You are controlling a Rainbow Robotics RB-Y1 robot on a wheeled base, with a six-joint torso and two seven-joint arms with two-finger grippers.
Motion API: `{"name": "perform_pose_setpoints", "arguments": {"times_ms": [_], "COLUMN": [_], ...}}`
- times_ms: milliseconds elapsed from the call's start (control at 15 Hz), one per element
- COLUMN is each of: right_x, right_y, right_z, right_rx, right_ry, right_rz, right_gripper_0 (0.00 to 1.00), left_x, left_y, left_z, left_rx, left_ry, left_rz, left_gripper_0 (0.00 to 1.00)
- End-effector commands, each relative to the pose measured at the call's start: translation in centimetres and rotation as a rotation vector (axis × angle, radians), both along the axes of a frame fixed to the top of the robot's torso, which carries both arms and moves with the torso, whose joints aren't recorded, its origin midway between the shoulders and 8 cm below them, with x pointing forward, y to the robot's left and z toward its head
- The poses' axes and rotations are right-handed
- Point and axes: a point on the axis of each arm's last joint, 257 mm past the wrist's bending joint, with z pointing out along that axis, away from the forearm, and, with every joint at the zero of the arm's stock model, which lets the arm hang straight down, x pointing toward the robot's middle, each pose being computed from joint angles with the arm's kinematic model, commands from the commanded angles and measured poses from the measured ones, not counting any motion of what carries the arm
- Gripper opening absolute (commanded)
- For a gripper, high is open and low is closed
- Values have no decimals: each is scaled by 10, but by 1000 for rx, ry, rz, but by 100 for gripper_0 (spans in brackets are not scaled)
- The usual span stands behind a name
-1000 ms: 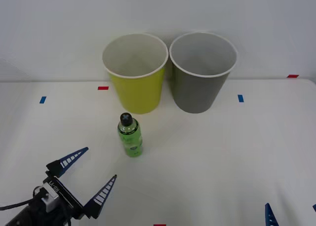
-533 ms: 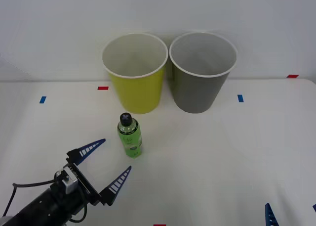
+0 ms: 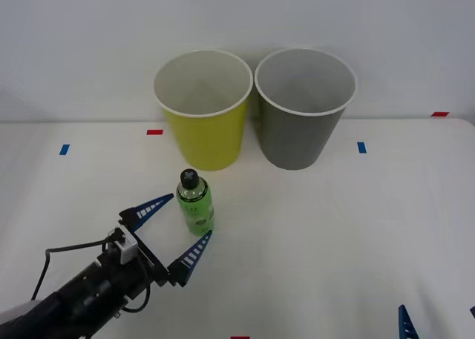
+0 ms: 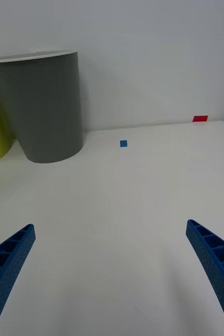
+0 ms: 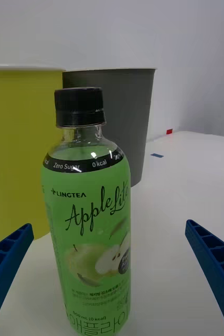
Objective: Put cans in the gray bin and PET bottles in the light green bin.
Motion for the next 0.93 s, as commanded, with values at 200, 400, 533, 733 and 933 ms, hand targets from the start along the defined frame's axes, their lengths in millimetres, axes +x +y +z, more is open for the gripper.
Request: {"name": "perform_pose_setpoints", "arguments": {"times_ms": [200, 400, 533, 733, 933], "right_x": [0, 0, 0, 0, 0], "right_y": [0, 0, 0, 0, 0], "right_z": [0, 0, 0, 0, 0], "right_rx": [0, 0, 0, 0, 0], "right_ry": [0, 0, 0, 0, 0], "right_rz": [0, 0, 0, 0, 0], "right_gripper_0": [100, 100, 100, 100, 100], "left_x": [19, 30, 34, 38, 40], "left_y": [-12, -23, -30, -40, -41], "left_z": [6, 10, 10, 14, 15], "left_rx": [10, 16, 19, 7, 5], "left_ry": [12, 19, 30, 34, 36], "left_rz": [-4, -12, -15, -20, -20], "left_gripper_0": [100, 100, 100, 100, 100]}}
